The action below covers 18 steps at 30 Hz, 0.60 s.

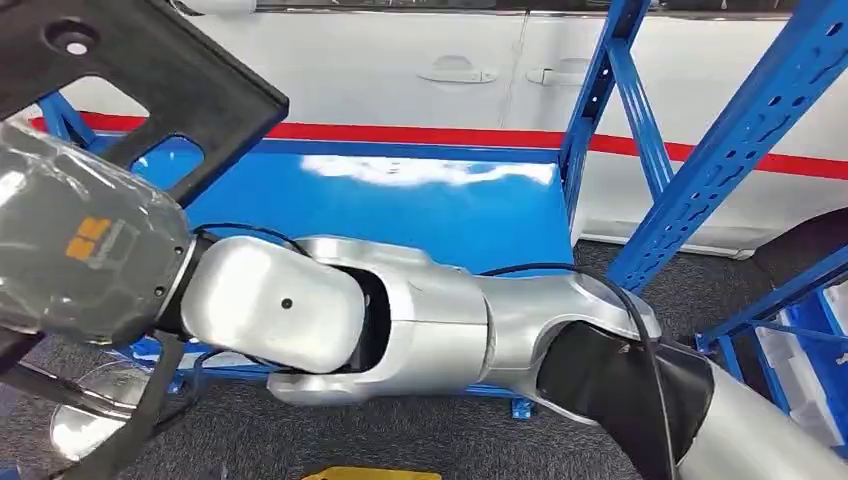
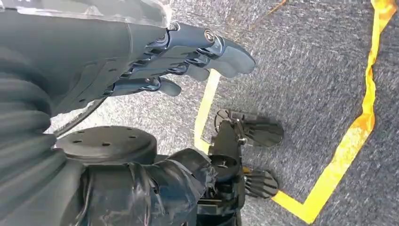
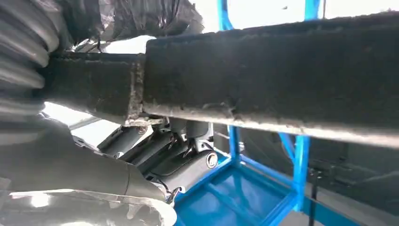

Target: Take the parts from the cabinet and place them on the table.

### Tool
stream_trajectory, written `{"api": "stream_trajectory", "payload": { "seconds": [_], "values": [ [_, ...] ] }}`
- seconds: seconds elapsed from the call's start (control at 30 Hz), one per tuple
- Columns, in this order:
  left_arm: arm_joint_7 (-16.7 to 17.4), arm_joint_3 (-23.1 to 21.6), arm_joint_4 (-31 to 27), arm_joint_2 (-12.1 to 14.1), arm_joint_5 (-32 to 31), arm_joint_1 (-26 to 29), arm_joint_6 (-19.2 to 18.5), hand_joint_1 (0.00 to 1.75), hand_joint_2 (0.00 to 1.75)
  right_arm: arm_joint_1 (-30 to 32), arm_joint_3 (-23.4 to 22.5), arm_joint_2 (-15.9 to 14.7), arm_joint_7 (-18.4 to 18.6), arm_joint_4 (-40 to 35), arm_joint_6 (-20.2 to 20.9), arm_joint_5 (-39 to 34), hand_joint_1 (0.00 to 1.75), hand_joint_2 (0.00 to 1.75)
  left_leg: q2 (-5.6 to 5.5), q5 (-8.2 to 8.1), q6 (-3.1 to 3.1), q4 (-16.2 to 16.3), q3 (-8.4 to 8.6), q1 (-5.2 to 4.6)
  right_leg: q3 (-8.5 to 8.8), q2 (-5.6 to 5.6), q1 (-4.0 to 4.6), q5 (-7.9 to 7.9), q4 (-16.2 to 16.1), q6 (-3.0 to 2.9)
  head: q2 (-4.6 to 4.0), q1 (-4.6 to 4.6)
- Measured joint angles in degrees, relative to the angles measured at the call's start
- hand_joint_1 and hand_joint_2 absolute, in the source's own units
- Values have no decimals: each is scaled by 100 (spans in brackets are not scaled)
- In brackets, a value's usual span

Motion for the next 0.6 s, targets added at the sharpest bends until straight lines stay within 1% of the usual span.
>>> {"api": "stream_trajectory", "payload": {
  "seconds": [0.13,0.6],
  "values": [
    [0,0,0,11,2,7,2,0,175,32,0,-76,2,-194,111,-148,175,175,0,0,0,0,0,0,0,0,0,0,0,0,0,0],
    [35,0,0,26,52,48,17,0,175,37,15,-343,-155,-574,369,-212,175,175,0,0,0,0,0,0,2,-1,0,0,0,0,0,0]
  ]
}}
